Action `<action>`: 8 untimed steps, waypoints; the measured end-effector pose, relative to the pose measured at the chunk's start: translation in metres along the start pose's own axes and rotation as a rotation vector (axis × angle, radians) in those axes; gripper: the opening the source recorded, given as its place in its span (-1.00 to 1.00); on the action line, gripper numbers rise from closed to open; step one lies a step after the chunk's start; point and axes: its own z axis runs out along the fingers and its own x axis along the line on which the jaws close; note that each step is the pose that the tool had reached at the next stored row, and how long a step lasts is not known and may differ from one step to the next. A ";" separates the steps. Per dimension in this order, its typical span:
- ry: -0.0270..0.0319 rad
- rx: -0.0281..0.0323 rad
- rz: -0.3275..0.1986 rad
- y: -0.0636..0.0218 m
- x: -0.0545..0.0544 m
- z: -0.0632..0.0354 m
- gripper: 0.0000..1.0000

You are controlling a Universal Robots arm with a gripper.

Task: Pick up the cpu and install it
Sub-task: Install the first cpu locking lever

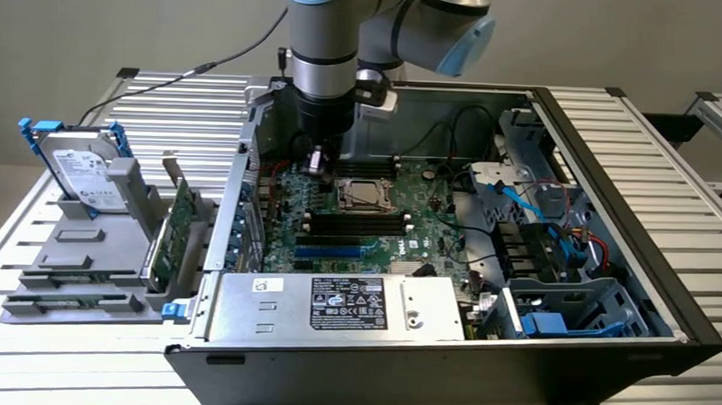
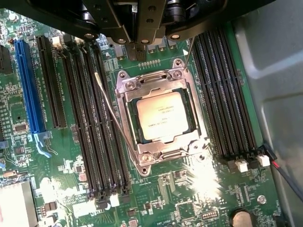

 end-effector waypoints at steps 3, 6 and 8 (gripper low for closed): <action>0.0004 -0.0002 0.033 0.0000 0.000 0.0000 -0.79; 0.0008 -0.0002 0.065 -0.0001 0.000 0.0000 -0.79; 0.0007 -0.0005 0.090 -0.0001 0.000 0.0000 -0.79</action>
